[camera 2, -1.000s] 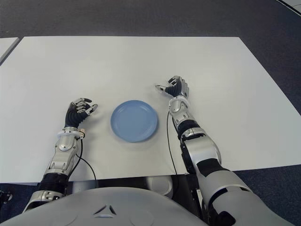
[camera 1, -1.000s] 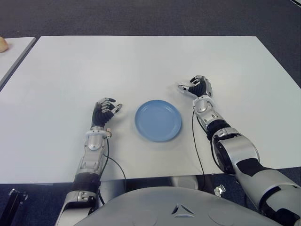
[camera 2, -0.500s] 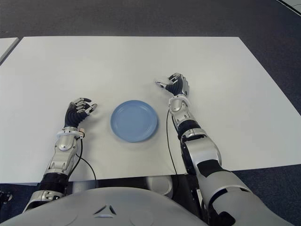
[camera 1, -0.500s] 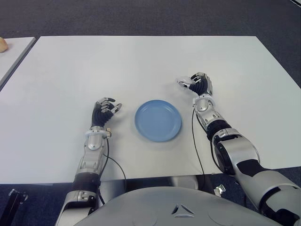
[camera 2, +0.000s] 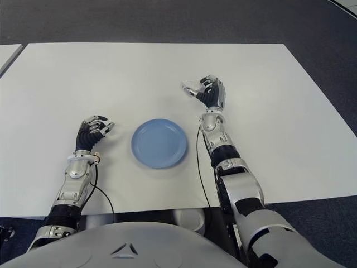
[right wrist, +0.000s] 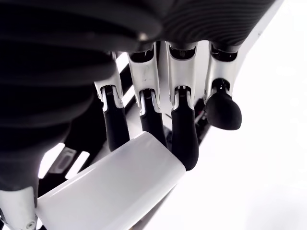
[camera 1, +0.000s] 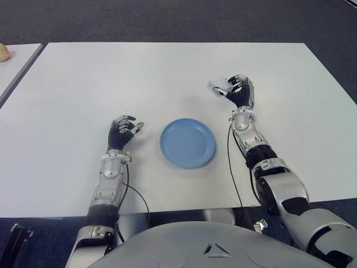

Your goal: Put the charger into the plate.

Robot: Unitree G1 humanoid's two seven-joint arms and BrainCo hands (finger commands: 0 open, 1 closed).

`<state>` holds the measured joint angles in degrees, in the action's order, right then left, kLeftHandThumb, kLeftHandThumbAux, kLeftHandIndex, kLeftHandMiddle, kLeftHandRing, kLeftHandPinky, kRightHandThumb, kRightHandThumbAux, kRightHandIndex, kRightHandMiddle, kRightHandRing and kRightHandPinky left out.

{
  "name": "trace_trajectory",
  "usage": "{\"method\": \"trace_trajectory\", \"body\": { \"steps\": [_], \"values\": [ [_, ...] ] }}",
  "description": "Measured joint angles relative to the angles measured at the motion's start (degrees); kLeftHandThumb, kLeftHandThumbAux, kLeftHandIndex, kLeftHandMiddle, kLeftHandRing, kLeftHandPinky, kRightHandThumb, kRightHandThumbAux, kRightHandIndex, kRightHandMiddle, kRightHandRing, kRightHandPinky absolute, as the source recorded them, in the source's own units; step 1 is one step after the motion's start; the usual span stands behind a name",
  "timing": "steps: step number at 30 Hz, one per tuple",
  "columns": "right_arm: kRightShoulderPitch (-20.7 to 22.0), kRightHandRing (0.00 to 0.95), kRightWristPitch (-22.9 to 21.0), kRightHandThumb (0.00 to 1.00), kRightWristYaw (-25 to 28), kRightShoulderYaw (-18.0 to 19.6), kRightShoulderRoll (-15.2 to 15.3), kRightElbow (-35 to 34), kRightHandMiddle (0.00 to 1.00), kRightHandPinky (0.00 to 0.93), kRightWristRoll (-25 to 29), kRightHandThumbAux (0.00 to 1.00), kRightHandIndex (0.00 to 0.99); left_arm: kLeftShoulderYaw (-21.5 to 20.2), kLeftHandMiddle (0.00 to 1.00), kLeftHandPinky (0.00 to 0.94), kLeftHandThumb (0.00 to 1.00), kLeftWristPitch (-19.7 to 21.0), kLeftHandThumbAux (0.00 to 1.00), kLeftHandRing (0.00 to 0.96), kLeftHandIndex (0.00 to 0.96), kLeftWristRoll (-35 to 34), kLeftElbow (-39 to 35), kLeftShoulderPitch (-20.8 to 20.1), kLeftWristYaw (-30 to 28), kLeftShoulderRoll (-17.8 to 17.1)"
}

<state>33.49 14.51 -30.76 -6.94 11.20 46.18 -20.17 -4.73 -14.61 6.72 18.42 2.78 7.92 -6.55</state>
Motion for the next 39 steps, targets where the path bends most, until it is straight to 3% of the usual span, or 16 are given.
{"method": "trace_trajectory", "body": {
  "steps": [11, 21, 28, 39],
  "values": [
    [-10.85, 0.808, -4.09, 0.706, 8.52, -1.59, -1.12, -24.15, 0.780, 0.817, -0.21, 0.726, 0.438, -0.15, 0.650, 0.632, 0.710, 0.03, 0.717, 0.641, 0.434, 0.12, 0.00, -0.03, 0.01, -0.01],
    [-19.22, 0.821, -6.88, 0.707, 18.99, -5.44, -2.80, -38.64, 0.815, 0.817, -0.10, 0.725, 0.440, -0.15, 0.645, 0.622, 0.710, 0.03, 0.717, 0.635, 0.434, 0.22, 0.16, -0.28, 0.01, -0.01],
    [-22.05, 0.811, -7.90, 0.705, 25.81, -7.13, -2.61, -41.83, 0.816, 0.805, 0.09, 0.725, 0.439, -0.17, 0.645, 0.622, 0.710, -0.18, 0.717, 0.634, 0.434, 0.23, 0.18, -0.45, 0.01, 0.00],
    [-22.98, 0.803, -7.89, 0.704, 31.99, -11.23, 0.05, -39.52, 0.822, 0.801, -3.31, 0.725, 0.439, -0.16, 0.644, 0.624, 0.710, -0.12, 0.717, 0.637, 0.434, 0.62, 0.15, -0.44, 0.03, 0.09]
  ]
}}
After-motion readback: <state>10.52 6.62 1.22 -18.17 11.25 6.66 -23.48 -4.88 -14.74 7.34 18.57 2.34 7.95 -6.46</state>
